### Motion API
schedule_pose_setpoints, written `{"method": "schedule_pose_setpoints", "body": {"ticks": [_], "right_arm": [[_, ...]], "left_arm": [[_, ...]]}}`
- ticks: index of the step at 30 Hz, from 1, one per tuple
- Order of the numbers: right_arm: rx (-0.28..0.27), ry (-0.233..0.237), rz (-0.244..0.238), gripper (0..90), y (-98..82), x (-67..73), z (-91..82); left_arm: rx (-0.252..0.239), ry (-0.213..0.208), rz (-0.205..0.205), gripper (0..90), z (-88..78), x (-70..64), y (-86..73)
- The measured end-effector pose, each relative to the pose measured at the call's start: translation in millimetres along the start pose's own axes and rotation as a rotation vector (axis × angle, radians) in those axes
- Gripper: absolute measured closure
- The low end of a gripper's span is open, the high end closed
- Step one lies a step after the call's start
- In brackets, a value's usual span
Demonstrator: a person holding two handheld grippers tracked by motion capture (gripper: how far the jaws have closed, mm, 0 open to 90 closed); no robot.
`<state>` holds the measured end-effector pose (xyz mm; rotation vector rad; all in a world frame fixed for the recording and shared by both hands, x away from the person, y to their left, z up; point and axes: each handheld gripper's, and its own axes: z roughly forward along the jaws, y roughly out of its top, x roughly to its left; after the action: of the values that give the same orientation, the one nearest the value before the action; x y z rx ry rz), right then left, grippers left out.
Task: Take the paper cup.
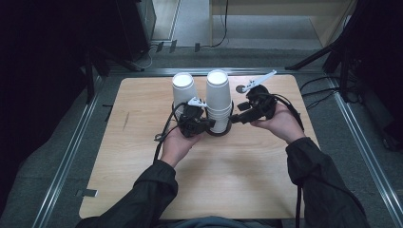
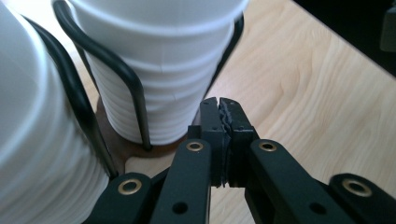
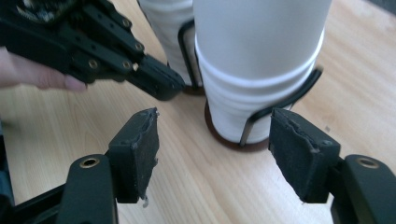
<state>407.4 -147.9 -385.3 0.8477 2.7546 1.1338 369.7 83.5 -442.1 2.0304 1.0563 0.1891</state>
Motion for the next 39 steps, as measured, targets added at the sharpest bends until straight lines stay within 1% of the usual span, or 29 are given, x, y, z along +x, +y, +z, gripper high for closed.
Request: {"method": "schedule_pose_setpoints", "body": {"ticks": [1,3,6,7,8,9,10,12,13,16,17,19,20,22,25,28,30,32,33,35,36,37,38,39], "right_arm": [[-0.004,0.003,0.004,33.5,3.6,-0.5,-1.6],[-0.018,-0.001,-0.011,33.5,10.5,-3.0,-4.1],[-0.03,-0.008,-0.008,31.3,20.7,-8.4,-6.1],[-0.03,-0.01,-0.009,29.8,23.4,-9.7,-6.2],[-0.035,-0.005,-0.006,29.0,27.8,-11.7,-6.2],[-0.032,-0.007,-0.008,28.5,31.5,-12.8,-6.4],[-0.027,-0.005,-0.014,28.1,35.2,-13.8,-6.8],[-0.025,-0.012,-0.035,26.6,41.7,-15.4,-8.4],[-0.023,-0.011,-0.037,25.8,44.1,-16.2,-9.1],[-0.021,-0.017,-0.034,23.4,54.0,-19.1,-10.8],[-0.018,-0.011,-0.031,23.0,57.2,-19.9,-11.1],[0.002,-0.001,-0.046,23.2,64.1,-20.3,-10.5],[0.016,-0.003,-0.059,22.5,68.6,-19.9,-9.8],[0.024,-0.01,-0.073,19.5,74.8,-20.0,-7.7],[0.033,-0.013,-0.08,16.4,84.6,-18.7,-4.0],[0.063,-0.025,-0.084,15.8,96.3,-16.6,3.3],[0.099,-0.032,-0.089,15.3,102.8,-15.4,9.5],[0.117,-0.034,-0.104,14.5,108.5,-13.8,14.8],[0.124,-0.037,-0.097,13.3,111.3,-13.0,17.1],[0.122,-0.029,-0.096,13.4,116.2,-11.7,20.6],[0.117,-0.037,-0.091,13.4,119.4,-10.2,22.1],[0.113,-0.036,-0.089,13.4,121.1,-9.5,23.0],[0.111,-0.032,-0.089,14.5,123.1,-8.8,23.7],[0.111,-0.035,-0.09,17.9,124.7,-7.4,24.1]], "left_arm": [[-0.01,0.01,-0.003,89.3,-0.7,-0.7,2.3],[-0.009,0.031,0.009,89.3,-1.1,-1.2,5.3],[-0.016,0.042,0.014,89.1,-0.5,-1.8,8.7],[-0.017,0.055,0.018,89.0,0.6,-2.5,10.0],[-0.014,0.068,0.03,88.9,1.6,-3.3,10.8],[-0.005,0.085,0.04,88.6,2.1,-4.0,12.0],[-0.008,0.088,0.039,88.6,2.4,-4.2,12.7],[-0.012,0.079,0.024,88.6,2.4,-3.9,14.5],[-0.011,0.088,0.028,88.6,2.9,-4.4,15.3],[-0.004,0.09,0.038,88.6,3.6,-5.0,15.7],[-0.002,0.104,0.052,88.6,3.7,-6.2,15.4],[-0.01,0.124,0.072,88.0,3.0,-9.2,14.9],[-0.011,0.12,0.071,87.8,3.1,-9.7,15.0],[-0.012,0.114,0.065,87.0,3.8,-10.7,15.3],[-0.005,0.109,0.06,87.0,5.5,-9.4,15.1],[0.0,0.102,0.051,86.9,5.9,-8.2,14.8],[0.001,0.103,0.056,86.5,5.5,-8.0,14.8],[0.0,0.102,0.054,86.5,4.7,-7.1,15.0],[0.001,0.1,0.053,86.5,4.6,-6.9,15.0],[0.0,0.099,0.053,86.5,4.7,-6.9,14.9],[-0.001,0.097,0.052,86.5,5.0,-7.1,14.9],[-0.001,0.099,0.052,86.4,5.1,-7.5,14.8],[-0.002,0.099,0.054,86.4,5.3,-7.8,14.7],[-0.002,0.1,0.053,86.3,5.4,-8.1,14.7]]}}
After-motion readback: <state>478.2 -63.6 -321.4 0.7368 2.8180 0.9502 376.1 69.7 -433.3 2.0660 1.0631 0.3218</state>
